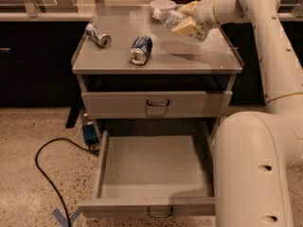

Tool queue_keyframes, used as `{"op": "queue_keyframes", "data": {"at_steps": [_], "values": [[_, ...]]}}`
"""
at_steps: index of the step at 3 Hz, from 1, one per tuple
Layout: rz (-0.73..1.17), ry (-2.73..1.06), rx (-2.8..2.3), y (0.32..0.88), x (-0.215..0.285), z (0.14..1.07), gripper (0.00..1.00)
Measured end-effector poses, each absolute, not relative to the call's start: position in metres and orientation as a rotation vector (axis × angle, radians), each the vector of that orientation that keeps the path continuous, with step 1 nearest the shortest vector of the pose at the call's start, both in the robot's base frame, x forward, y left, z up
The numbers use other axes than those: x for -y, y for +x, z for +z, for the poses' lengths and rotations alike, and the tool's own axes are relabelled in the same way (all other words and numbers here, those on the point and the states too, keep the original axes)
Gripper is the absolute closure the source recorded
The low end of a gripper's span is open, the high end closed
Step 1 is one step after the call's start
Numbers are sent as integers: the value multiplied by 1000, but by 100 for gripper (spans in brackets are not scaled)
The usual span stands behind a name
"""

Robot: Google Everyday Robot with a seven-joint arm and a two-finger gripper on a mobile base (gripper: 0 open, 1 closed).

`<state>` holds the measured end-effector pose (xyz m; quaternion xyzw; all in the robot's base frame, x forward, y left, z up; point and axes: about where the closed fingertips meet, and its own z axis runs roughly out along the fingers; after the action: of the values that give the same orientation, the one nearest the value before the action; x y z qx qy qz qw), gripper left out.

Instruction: Pick blue plastic bottle from middle drawer and place on counter

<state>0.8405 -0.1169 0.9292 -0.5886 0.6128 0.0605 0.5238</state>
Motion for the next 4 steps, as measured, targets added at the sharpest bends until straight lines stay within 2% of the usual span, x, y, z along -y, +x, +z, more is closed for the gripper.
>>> {"op": "queue_keyframes", "data": {"at_steps": [2,3,4], "values": [[311,-1426,-1617,833,114,866,100],[318,-1427,-1621,832,113,865,100],[318,-1427,-1621,832,113,865,82]]}}
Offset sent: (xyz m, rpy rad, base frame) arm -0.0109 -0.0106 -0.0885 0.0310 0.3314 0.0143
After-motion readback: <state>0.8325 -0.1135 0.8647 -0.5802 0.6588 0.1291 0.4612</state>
